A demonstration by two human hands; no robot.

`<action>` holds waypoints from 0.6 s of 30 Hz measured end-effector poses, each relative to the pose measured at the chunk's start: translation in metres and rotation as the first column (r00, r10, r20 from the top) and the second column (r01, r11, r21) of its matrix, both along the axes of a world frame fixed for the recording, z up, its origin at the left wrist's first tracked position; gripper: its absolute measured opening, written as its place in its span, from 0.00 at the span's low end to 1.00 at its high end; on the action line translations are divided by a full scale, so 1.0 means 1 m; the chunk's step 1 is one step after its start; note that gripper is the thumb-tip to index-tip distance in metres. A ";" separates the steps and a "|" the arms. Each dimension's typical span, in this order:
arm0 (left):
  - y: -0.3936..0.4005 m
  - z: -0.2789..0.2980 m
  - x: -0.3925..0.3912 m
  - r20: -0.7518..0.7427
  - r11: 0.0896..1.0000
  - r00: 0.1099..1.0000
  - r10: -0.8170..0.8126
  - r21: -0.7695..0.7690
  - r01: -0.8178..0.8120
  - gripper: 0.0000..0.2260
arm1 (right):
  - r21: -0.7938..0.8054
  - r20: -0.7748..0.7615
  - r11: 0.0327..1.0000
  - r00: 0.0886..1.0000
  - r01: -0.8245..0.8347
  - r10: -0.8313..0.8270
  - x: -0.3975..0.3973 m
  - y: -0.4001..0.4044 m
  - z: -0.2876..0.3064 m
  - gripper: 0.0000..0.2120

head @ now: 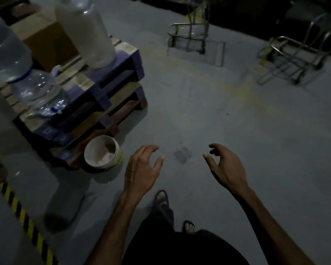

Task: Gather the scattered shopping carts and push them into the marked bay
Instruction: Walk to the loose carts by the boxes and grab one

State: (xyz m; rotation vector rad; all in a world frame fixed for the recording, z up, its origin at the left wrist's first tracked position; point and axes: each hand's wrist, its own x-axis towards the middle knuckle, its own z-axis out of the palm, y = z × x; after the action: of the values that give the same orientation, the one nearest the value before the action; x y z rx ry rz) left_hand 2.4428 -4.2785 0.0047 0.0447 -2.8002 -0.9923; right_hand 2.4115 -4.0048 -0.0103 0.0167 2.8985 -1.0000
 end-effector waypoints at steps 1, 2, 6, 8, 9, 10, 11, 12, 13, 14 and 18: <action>0.001 -0.002 -0.013 0.006 1.000 1.000 -0.019 -0.002 0.019 0.13 | 0.006 0.005 1.000 1.000 0.030 -0.030 -0.005 0.004 -0.001 0.22; 0.002 -0.005 -0.027 0.010 0.999 0.999 -0.038 -0.002 0.038 0.12 | 0.008 0.006 0.998 0.998 0.058 -0.058 -0.011 0.007 -0.002 0.21; 0.002 -0.017 -0.089 0.001 0.993 0.993 -0.120 -0.005 0.120 0.12 | 0.017 -0.005 0.988 0.988 0.156 -0.156 -0.042 0.011 -0.005 0.21; -0.001 -0.017 -0.120 0.005 0.988 0.988 -0.154 0.004 0.154 0.13 | 0.023 -0.003 0.979 0.980 0.200 -0.200 -0.061 0.010 -0.005 0.22; -0.003 -0.016 -0.135 0.008 0.986 0.986 -0.167 0.008 0.167 0.13 | 0.023 -0.001 0.975 0.976 0.219 -0.219 -0.072 0.008 -0.005 0.22; -0.005 -0.014 -0.149 0.009 0.984 0.984 -0.179 0.014 0.179 0.13 | 0.021 0.002 0.971 0.971 0.238 -0.238 -0.084 0.005 -0.004 0.22; -0.009 -0.012 -0.164 0.009 0.981 0.981 -0.192 0.020 0.192 0.12 | 0.020 0.004 0.967 0.967 0.255 -0.255 -0.095 0.002 -0.001 0.22; -0.012 -0.011 -0.178 0.004 0.978 0.979 -0.206 0.027 0.206 0.12 | 0.018 0.006 0.963 0.963 0.271 -0.271 -0.106 -0.002 0.001 0.22; -0.015 -0.010 -0.192 0.000 0.975 0.975 -0.222 0.035 0.222 0.12 | 0.015 0.005 0.958 0.958 0.286 -0.287 -0.117 -0.006 0.003 0.22; -0.018 -0.010 -0.206 -0.004 0.970 0.971 -0.239 0.040 0.239 0.12 | 0.009 0.002 0.953 0.953 0.303 -0.303 -0.129 -0.009 0.005 0.22; -0.020 -0.011 -0.264 0.014 0.960 0.960 -0.279 0.033 0.279 0.13 | -0.011 -0.004 0.934 0.934 0.357 -0.357 -0.171 -0.016 0.008 0.22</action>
State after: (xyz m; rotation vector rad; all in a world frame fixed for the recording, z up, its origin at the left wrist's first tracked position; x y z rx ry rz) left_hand 2.1791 -4.2980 -0.0064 -0.3491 -2.8619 -1.0969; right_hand 2.2401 -4.0211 -0.0028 0.5605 2.9572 -1.0603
